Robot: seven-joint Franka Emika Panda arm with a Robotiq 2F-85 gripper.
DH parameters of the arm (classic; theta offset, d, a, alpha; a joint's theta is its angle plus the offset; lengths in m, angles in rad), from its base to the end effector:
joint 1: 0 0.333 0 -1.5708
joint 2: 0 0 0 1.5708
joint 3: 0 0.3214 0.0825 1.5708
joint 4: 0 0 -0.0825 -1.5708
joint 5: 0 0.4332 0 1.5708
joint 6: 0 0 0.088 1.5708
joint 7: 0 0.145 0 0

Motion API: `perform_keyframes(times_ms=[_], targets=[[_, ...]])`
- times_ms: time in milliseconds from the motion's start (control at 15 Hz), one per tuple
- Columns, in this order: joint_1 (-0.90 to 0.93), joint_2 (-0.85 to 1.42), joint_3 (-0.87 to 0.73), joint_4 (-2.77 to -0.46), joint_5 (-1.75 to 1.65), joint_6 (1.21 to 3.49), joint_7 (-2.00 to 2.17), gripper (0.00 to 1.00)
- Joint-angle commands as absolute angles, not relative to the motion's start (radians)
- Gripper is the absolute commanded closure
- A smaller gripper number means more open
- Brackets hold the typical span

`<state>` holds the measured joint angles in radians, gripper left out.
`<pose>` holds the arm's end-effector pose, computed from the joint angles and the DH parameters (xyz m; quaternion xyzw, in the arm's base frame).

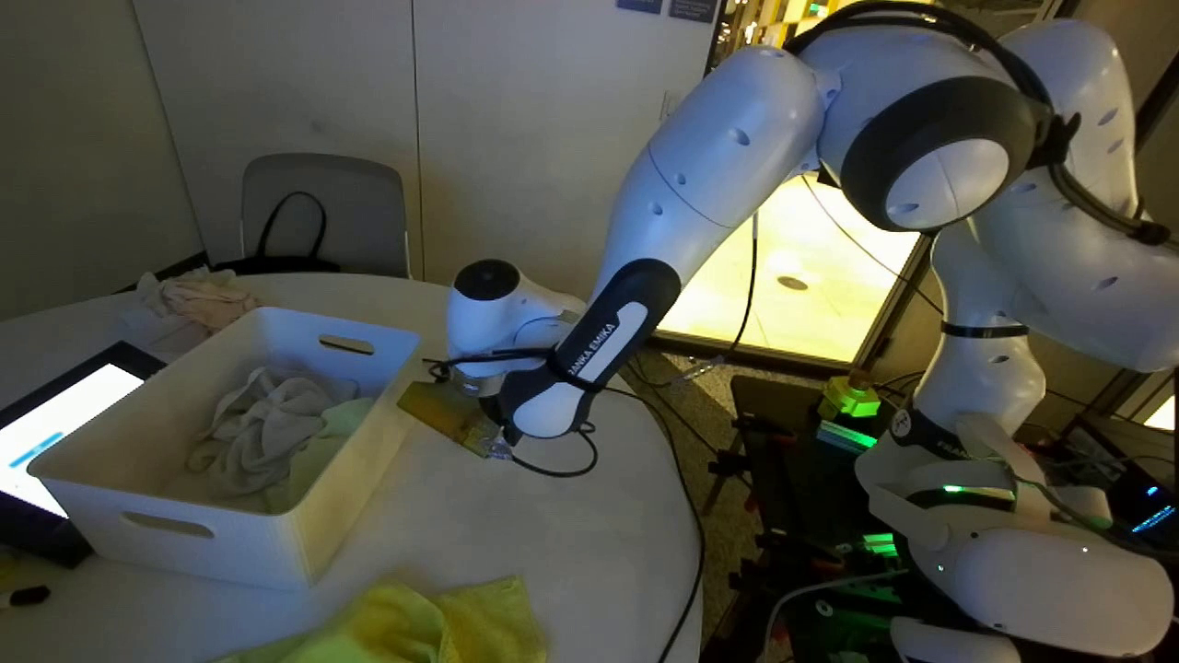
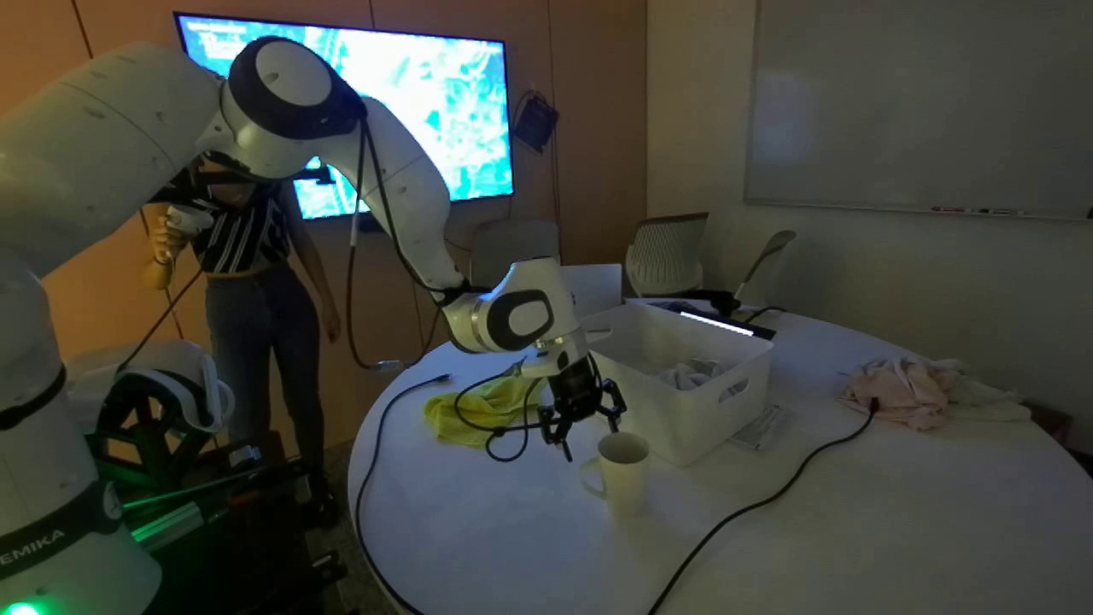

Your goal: Put all the towels in the white basket and the objects into the mug

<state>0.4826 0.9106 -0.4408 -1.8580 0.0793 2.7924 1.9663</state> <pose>0.6598 0.0105 0.0017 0.6033 -0.7809 0.1577 0.0358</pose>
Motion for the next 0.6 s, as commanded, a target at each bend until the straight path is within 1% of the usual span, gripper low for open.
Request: perform_keyframes(times_ms=[0,533], targets=[[0.467,0.936,-0.438,-1.8,0.022,2.761,2.002,0.0],[0.382,0.961,-0.378,-1.727,-0.017,2.683,1.973,0.0]])
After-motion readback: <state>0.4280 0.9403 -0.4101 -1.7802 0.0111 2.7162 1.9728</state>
